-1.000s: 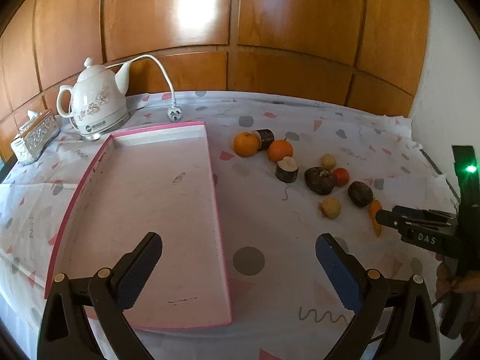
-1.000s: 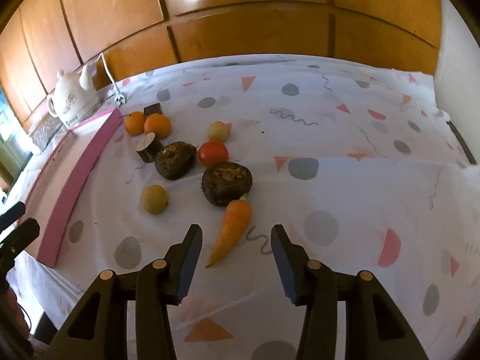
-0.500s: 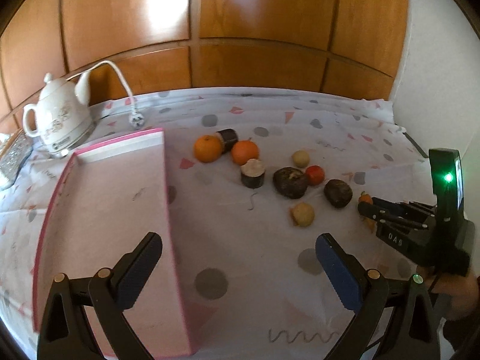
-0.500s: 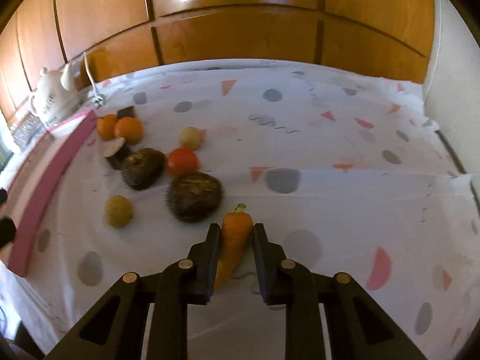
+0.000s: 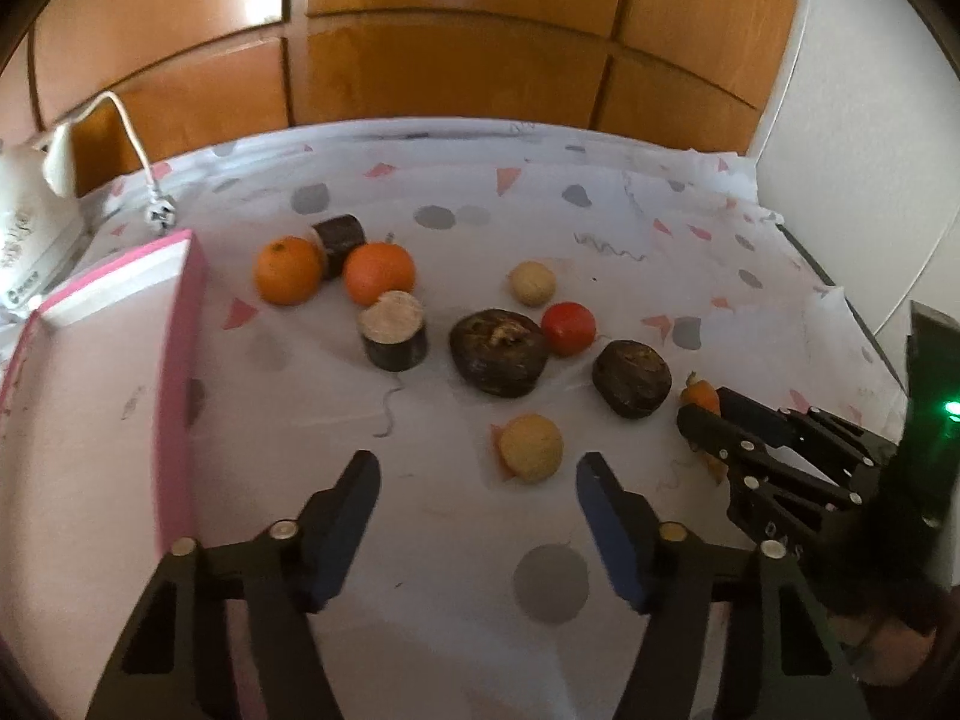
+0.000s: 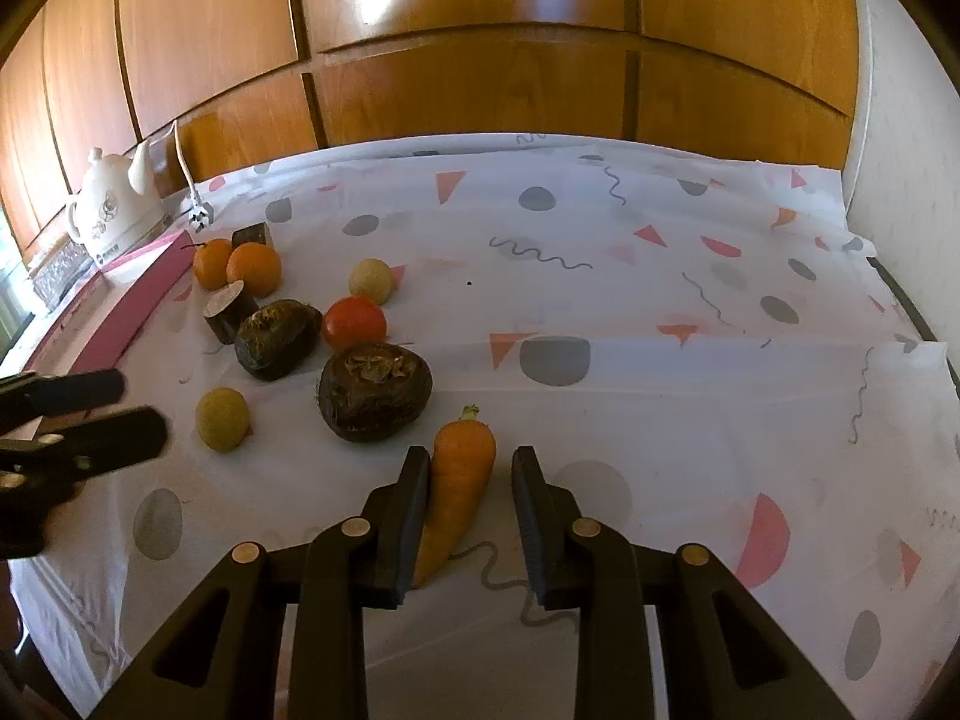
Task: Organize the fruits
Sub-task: 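Grasp the orange carrot with the right tool while the left tool grasps a small beige ball, then carry the carrot and beige ball over the pink tray and release both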
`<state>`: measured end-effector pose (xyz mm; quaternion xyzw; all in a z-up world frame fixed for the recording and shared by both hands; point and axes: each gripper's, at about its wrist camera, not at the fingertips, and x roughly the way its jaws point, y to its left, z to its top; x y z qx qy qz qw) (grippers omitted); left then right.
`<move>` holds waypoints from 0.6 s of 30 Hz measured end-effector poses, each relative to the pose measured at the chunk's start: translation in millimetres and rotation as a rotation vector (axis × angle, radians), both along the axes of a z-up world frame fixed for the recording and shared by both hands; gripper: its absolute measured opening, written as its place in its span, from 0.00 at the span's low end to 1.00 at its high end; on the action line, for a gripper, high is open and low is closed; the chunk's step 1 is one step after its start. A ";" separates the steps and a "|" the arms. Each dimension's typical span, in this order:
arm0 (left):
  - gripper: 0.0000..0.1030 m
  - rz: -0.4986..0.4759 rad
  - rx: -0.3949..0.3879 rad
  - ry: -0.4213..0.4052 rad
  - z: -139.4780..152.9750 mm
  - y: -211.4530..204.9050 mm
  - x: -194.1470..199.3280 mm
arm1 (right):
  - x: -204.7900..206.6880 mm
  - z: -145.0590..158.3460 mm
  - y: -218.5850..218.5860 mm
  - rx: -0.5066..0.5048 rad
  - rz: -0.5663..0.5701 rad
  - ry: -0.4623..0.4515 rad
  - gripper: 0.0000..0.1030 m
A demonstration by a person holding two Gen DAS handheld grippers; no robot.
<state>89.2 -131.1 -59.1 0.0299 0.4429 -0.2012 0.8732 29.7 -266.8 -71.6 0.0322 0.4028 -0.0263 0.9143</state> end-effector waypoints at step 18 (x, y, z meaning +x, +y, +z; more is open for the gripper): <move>0.25 0.062 0.027 -0.016 -19.9 -22.7 14.0 | 6.2 1.2 8.1 -0.027 -0.080 0.039 0.27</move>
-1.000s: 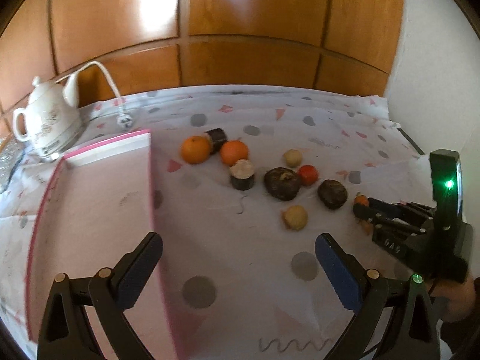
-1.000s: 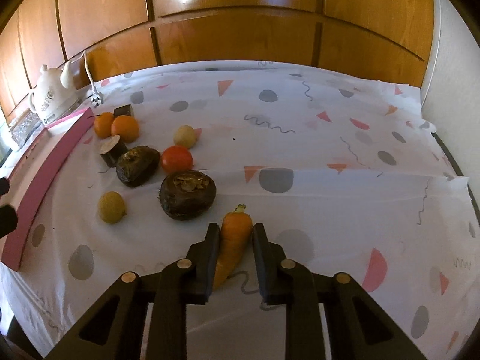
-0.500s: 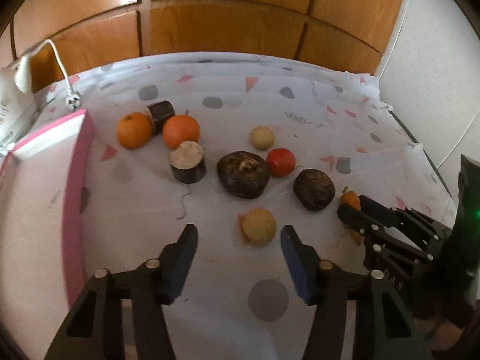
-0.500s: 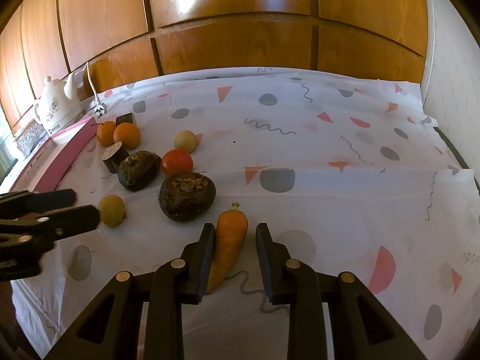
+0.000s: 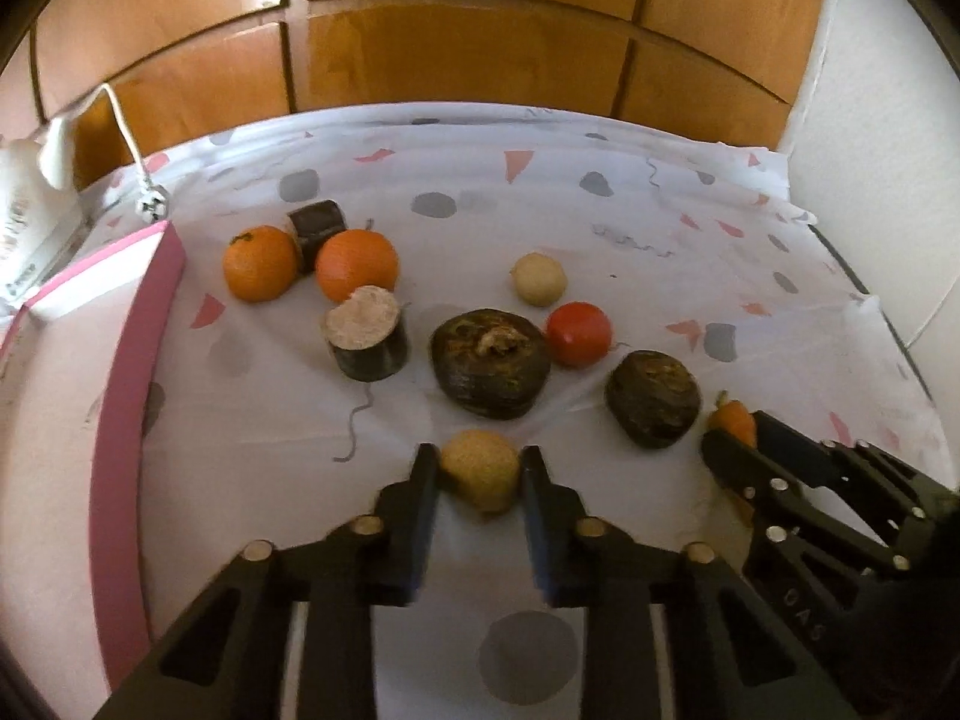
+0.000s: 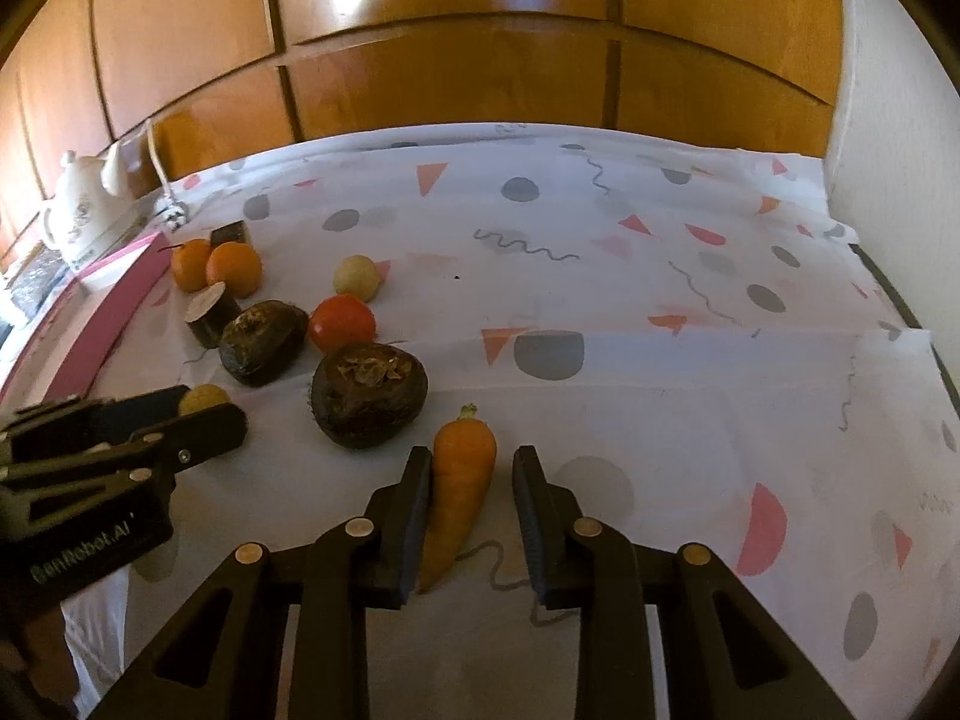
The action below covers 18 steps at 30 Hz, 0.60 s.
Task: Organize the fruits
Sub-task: 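Carry the carrot and beige ball over the pink tray and release both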
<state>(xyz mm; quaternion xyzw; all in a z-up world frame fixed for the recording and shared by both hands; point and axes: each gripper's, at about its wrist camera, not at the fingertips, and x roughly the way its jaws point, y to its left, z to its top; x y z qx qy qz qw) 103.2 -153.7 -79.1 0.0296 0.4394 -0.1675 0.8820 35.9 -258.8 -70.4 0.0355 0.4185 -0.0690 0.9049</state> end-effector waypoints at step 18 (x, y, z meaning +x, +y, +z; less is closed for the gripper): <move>0.25 0.089 -0.010 -0.100 39.9 47.9 -27.6 | -2.0 -1.9 12.2 -0.076 -0.008 -0.015 0.25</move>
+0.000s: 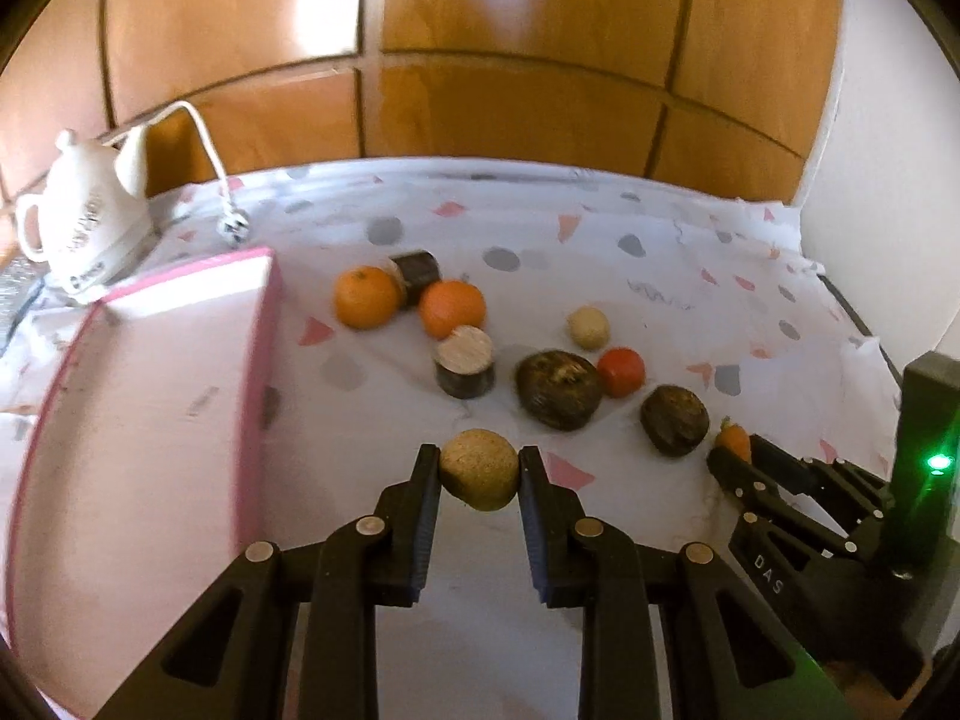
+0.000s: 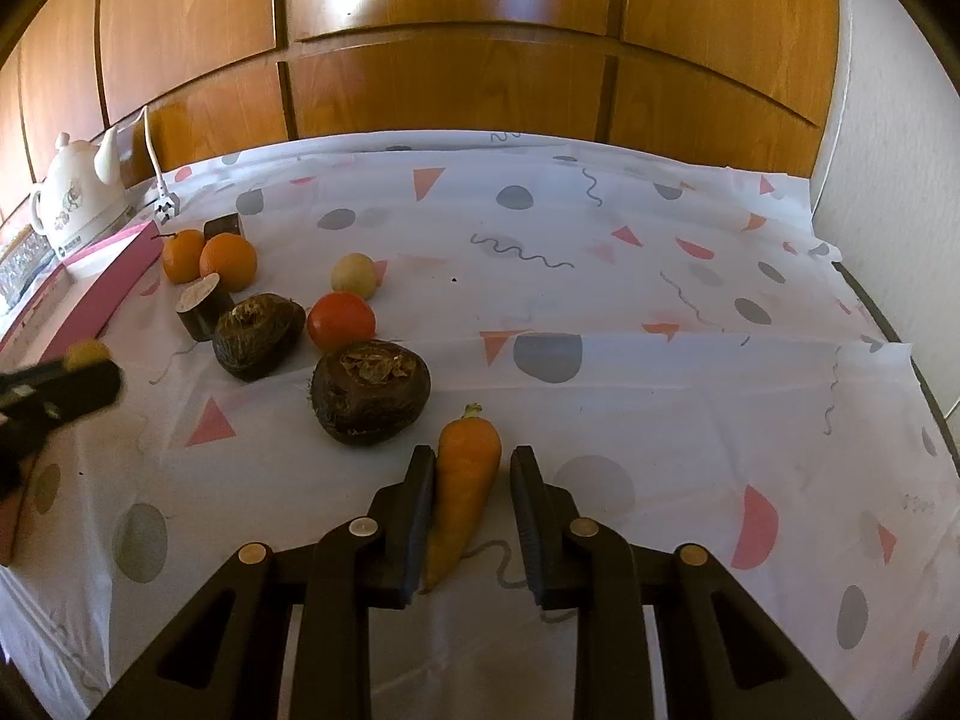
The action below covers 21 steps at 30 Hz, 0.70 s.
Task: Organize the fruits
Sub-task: 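Carry the carrot and beige ball over the pink tray and release both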
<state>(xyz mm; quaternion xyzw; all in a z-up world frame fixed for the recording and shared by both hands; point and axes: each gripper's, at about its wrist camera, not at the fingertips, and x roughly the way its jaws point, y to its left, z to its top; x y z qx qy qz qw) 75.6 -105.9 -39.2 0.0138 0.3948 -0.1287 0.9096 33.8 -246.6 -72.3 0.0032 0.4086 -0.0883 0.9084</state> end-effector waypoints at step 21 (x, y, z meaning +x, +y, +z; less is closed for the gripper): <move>0.25 0.298 -0.003 -0.065 21.8 124.9 -14.3 | -2.4 59.9 71.1 0.115 0.227 -0.037 0.20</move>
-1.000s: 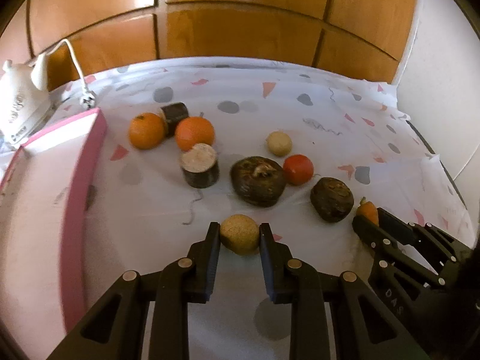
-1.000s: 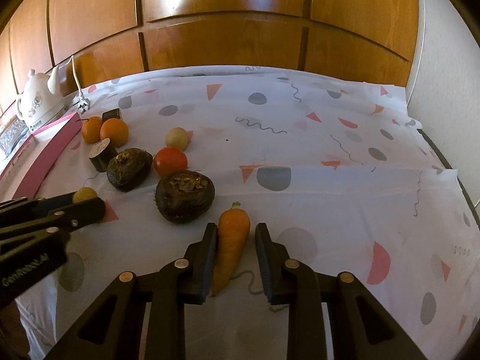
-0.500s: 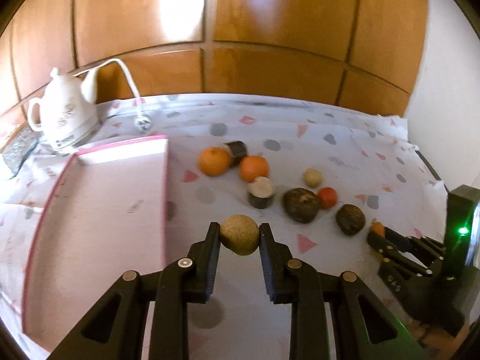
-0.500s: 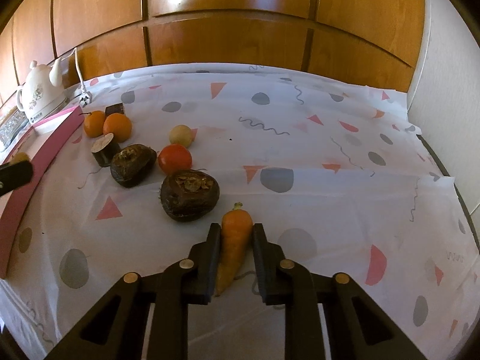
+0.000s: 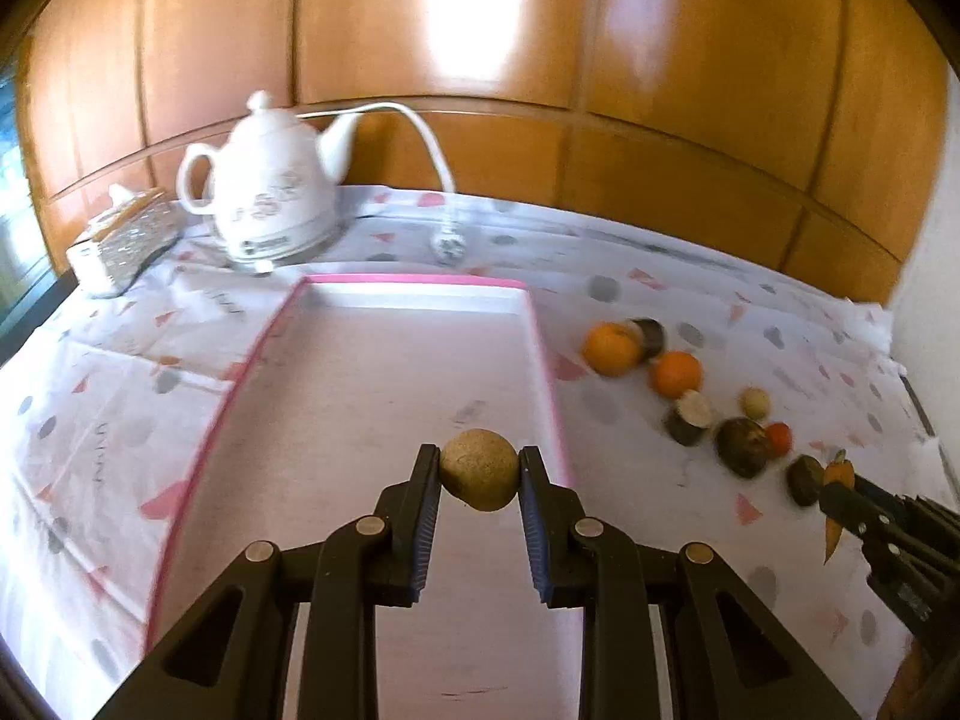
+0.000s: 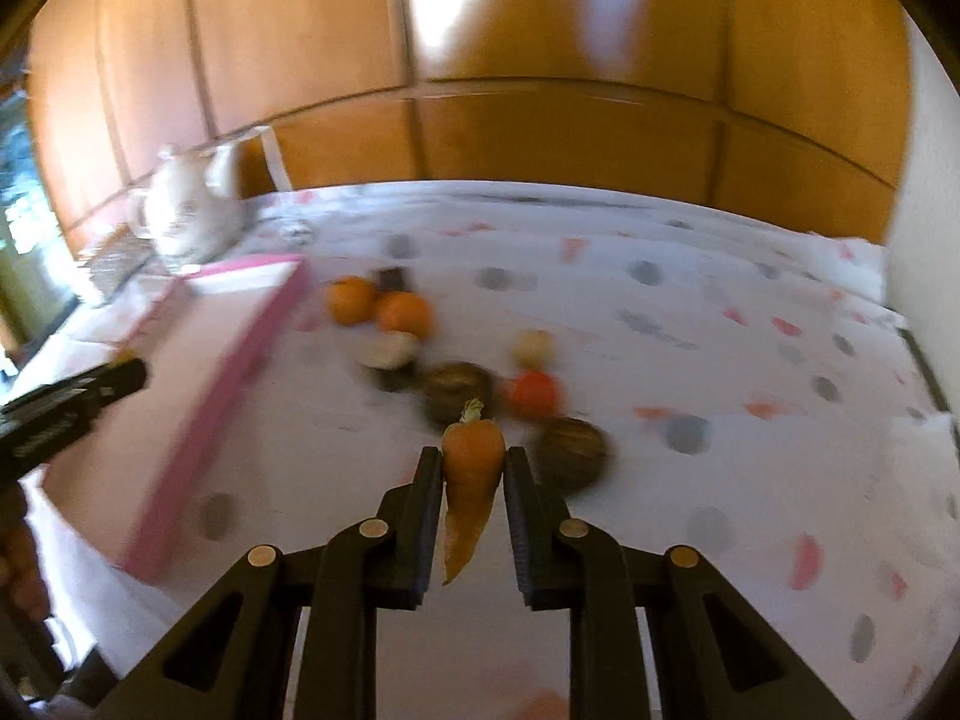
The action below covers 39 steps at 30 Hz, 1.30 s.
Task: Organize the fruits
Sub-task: 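Carry the carrot and beige ball over the pink tray and release both, then reach and grasp a dark brown round root with the right tool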
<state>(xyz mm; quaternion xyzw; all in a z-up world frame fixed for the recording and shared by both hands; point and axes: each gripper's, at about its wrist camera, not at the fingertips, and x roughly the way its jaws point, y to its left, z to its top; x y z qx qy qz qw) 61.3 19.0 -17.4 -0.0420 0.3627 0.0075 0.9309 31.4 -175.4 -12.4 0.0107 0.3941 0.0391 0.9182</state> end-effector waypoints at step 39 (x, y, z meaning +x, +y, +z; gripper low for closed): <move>0.83 0.241 -0.013 -0.023 1.7 77.7 -26.5 | 22.8 -2.8 91.1 0.100 0.153 0.042 0.51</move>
